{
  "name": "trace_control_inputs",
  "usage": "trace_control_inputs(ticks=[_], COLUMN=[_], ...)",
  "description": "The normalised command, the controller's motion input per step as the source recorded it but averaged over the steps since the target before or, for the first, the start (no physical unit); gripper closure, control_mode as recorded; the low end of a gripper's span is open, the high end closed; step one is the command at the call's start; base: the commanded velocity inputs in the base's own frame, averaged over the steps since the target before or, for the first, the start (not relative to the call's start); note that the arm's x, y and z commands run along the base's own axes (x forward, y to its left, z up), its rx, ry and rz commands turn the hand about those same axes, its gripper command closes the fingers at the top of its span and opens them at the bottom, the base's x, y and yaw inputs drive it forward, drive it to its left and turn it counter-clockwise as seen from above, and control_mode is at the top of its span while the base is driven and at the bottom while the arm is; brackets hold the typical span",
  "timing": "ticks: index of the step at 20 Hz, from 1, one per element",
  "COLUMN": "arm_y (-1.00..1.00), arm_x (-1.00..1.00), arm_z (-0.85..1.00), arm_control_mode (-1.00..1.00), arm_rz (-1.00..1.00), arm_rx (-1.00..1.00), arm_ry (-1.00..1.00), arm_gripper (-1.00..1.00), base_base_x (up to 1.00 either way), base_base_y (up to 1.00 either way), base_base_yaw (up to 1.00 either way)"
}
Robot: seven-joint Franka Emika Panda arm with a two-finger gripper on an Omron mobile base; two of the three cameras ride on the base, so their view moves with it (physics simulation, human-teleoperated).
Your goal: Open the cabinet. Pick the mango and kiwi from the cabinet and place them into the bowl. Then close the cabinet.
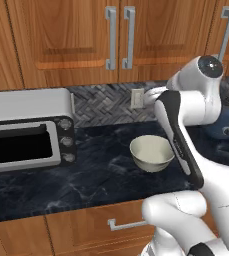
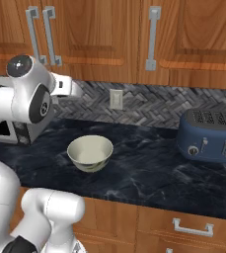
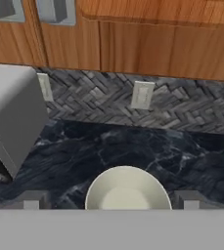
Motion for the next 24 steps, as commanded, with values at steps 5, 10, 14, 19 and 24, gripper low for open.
trace_control_inputs(ticks=[5, 10, 14, 19, 24], arm_y=[0.00, 0.00, 0.00, 0.00, 0.00], arm_x=[-0.23, -0.17, -0.26, -0.20, -0.03], arm_z=[0.62, 0.55, 0.38, 0.20, 0.00], arm_control_mode=[-1.00, -1.00, -1.00, -1.00, -1.00], arm_rz=[0.00, 0.00, 0.00, 0.00, 0.00], arm_rx=[0.00, 0.01, 0.00, 0.00, 0.03], arm_ry=[-0.46, -0.41, -0.39, -0.28, -0.11], arm_gripper=[-1.00, -1.00, -1.00, -1.00, -1.00], base_base_x=[0.00, 0.00, 0.00, 0.00, 0.00], base_base_y=[0.00, 0.00, 0.00, 0.00, 0.00], base_base_yaw=[0.00, 0.00, 0.00, 0.00, 0.00])
